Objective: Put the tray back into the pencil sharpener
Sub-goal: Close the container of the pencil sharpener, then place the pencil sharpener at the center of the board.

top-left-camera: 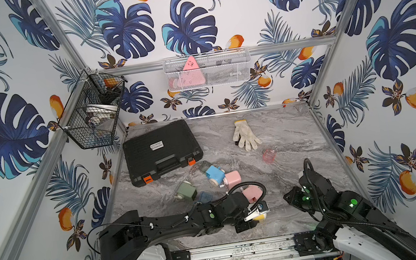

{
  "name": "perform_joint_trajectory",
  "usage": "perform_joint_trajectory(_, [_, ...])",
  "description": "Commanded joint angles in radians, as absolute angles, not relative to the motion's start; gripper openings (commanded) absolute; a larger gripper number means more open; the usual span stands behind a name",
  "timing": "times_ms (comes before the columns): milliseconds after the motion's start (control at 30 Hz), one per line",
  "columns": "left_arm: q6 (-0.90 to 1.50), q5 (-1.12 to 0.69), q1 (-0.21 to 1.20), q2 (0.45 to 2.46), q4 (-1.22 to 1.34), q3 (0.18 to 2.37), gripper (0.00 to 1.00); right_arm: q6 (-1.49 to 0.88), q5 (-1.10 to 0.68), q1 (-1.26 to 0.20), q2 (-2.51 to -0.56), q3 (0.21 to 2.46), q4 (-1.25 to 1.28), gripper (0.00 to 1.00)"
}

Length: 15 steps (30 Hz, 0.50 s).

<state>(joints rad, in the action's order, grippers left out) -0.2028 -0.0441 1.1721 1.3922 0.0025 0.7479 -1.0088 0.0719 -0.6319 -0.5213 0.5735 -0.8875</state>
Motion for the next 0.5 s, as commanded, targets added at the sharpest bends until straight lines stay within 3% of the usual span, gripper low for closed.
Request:
perform_joint_trajectory(0, [-0.095, 0.053, 1.173, 1.348, -0.027, 0.786, 0.0, -0.999, 0.159, -0.631, -0.51, 0.58, -0.945, 0.23])
perform_joint_trajectory(233, [0.167, 0.453, 1.148, 1.373, -0.177, 0.976, 0.0, -0.981, 0.164, -0.631, -0.576, 0.6, -0.904, 0.24])
perform_joint_trajectory(467, [0.472, 0.577, 1.052, 1.667, -0.641, 1.419, 0.0, -0.967, 0.198, -0.631, -0.595, 0.618, -0.887, 0.26])
